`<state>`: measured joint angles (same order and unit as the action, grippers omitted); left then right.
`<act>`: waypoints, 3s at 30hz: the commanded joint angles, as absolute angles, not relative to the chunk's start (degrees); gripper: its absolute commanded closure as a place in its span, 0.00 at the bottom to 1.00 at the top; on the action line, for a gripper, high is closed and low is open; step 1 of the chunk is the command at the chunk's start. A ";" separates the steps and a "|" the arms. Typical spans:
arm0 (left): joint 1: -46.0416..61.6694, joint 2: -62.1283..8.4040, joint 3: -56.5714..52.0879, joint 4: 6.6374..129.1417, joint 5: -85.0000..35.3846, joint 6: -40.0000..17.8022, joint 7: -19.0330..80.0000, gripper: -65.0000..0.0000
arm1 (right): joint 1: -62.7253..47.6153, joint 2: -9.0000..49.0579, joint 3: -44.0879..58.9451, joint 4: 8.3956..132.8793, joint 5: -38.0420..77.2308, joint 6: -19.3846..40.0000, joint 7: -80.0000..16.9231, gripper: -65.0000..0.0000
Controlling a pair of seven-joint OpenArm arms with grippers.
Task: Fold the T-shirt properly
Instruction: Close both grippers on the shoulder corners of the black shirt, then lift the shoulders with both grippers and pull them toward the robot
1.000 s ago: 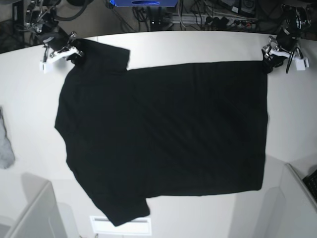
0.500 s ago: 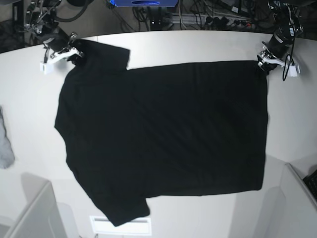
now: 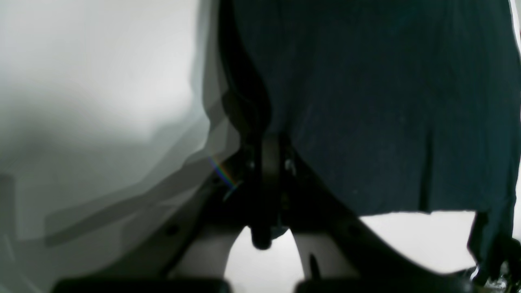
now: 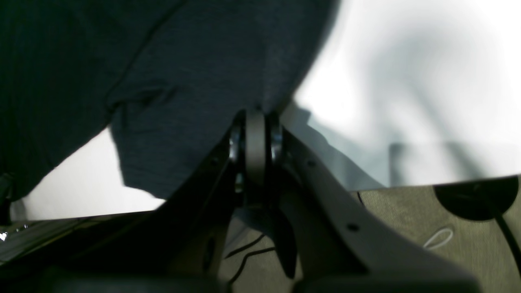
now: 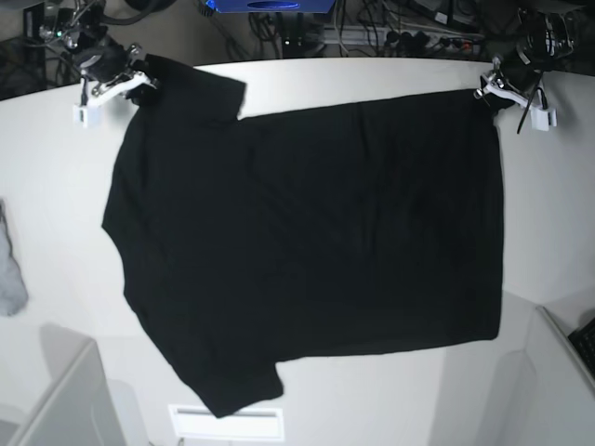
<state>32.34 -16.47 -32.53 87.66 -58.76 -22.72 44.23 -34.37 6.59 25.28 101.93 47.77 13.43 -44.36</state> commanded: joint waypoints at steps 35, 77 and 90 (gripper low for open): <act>31.78 -17.01 -42.42 109.93 -59.91 -22.99 54.90 1.00 | -24.48 6.99 30.99 113.98 49.19 11.12 -55.87 1.00; 12.88 -16.31 -44.70 99.03 -59.47 -19.47 59.12 1.00 | 3.65 12.09 16.84 96.04 42.15 10.86 -57.54 1.00; 6.02 -17.36 -41.54 90.24 -58.86 -16.57 59.03 1.00 | 10.42 12.18 15.96 87.78 41.45 10.86 -59.82 1.00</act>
